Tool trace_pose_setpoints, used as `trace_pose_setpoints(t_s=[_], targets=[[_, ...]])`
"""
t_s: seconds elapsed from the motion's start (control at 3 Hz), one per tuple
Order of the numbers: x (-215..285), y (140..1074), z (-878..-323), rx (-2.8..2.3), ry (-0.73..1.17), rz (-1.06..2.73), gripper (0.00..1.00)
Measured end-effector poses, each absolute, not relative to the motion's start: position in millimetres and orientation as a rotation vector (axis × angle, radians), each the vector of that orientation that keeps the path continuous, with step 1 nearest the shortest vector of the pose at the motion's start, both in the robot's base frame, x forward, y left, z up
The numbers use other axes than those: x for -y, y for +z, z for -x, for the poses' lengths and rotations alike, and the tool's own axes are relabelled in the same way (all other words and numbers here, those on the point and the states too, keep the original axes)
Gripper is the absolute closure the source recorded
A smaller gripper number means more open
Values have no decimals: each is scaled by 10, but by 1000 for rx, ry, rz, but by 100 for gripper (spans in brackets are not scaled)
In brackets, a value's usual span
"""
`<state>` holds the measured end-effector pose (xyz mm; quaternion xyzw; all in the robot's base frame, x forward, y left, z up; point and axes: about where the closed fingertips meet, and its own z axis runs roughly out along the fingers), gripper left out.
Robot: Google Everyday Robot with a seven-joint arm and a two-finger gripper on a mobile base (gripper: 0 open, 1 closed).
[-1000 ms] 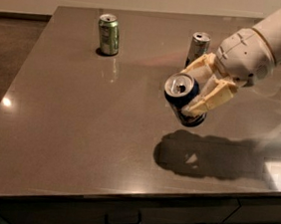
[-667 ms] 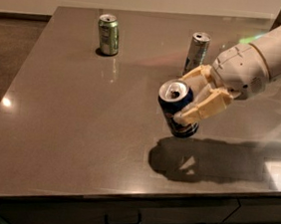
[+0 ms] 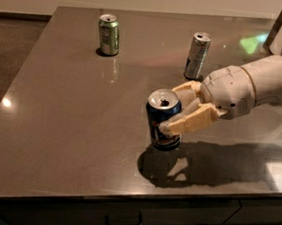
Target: Place pepsi can upright
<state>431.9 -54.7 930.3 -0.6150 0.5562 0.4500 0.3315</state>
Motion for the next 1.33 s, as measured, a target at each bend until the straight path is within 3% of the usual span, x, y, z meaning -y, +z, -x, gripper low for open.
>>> trace_pose_setpoints(t_s=[1.0, 1.33], targets=[[276, 9151, -4463, -1343, 1263, 1414, 100], [238, 9073, -4520, -1336, 1252, 1380, 83]])
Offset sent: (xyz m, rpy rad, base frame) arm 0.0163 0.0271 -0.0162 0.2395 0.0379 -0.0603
